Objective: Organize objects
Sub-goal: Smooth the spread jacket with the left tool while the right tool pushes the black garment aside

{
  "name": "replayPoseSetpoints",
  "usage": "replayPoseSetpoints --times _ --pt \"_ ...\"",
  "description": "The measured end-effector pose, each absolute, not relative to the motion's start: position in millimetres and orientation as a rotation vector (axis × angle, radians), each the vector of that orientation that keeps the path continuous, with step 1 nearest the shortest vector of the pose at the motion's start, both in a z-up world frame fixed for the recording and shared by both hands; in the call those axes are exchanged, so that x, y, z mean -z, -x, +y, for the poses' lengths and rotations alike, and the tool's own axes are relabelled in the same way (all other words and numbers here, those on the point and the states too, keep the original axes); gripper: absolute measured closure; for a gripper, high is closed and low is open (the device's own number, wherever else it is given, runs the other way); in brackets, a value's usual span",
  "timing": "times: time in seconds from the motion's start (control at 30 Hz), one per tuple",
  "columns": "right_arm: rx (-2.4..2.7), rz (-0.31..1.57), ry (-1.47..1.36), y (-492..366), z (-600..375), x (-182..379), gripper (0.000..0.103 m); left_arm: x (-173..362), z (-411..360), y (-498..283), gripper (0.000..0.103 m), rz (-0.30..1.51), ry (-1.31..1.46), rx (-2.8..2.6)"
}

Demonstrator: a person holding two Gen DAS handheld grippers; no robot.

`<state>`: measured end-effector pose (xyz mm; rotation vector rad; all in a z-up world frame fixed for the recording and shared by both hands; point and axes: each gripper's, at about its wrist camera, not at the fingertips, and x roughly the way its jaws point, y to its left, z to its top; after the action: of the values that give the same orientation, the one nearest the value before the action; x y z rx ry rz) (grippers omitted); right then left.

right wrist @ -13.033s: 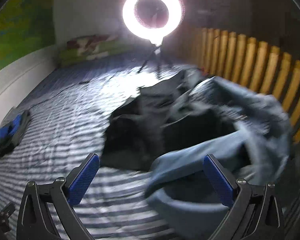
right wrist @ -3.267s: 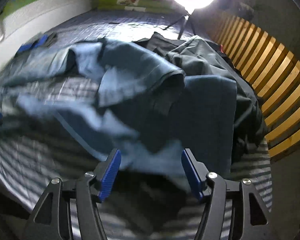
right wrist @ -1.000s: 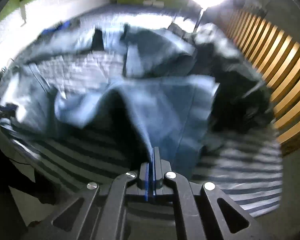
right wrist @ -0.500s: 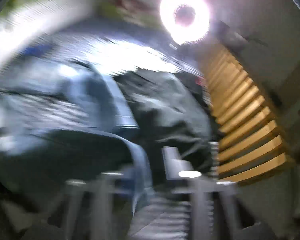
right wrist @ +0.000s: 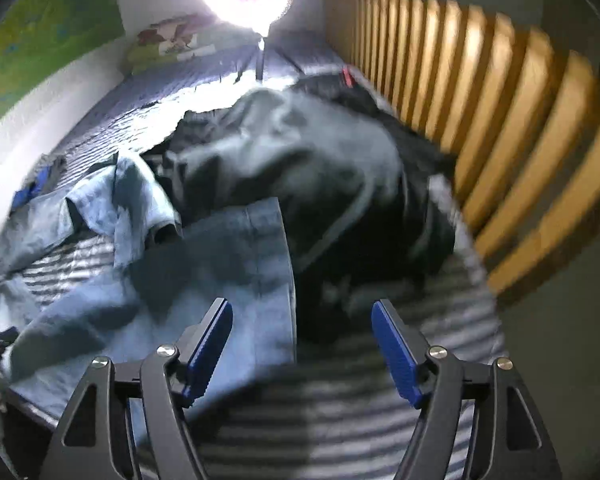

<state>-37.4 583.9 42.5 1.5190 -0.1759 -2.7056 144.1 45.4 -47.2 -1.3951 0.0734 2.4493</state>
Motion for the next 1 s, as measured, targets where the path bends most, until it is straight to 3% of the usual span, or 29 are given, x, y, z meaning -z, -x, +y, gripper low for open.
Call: replayPoseSetpoints --times 0.2,0.3,0.4,0.53,0.57,0.63,0.8,1.0 --pt "2.612 -0.407 -1.564 31.7 585.6 6.1 0.035 36.7 74.3 -161.7 0.090 0.109 1.353 -2.414" --pt "2.526 -0.458 -1.533 34.2 568.8 -1.2 0.072 26.5 70.1 -167.1 0.090 0.118 1.331 -2.445" --pt "2.505 -0.383 -1.465 38.8 543.4 -26.1 0.072 17.1 55.3 -171.5 0.090 0.085 1.328 -2.491" --pt "2.413 -0.434 -1.379 53.7 519.3 -49.1 0.068 13.0 36.6 -177.2 0.090 0.036 1.340 -2.522" --pt "2.390 -0.434 -1.361 59.7 513.1 -53.8 0.064 13.0 33.1 -180.3 0.090 0.033 1.343 -2.524" --pt "2.415 -0.369 -1.341 64.8 503.0 -59.3 0.042 13.2 28.7 -186.7 0.090 0.040 1.349 -2.526" --pt "2.489 -0.306 -1.347 50.1 520.0 -49.0 0.042 16.0 14.3 -198.5 0.090 0.030 1.363 -2.535" --pt "2.544 -0.564 -1.348 8.4 588.5 -14.2 0.039 25.4 4.3 -198.7 0.090 -0.005 1.402 -2.530"
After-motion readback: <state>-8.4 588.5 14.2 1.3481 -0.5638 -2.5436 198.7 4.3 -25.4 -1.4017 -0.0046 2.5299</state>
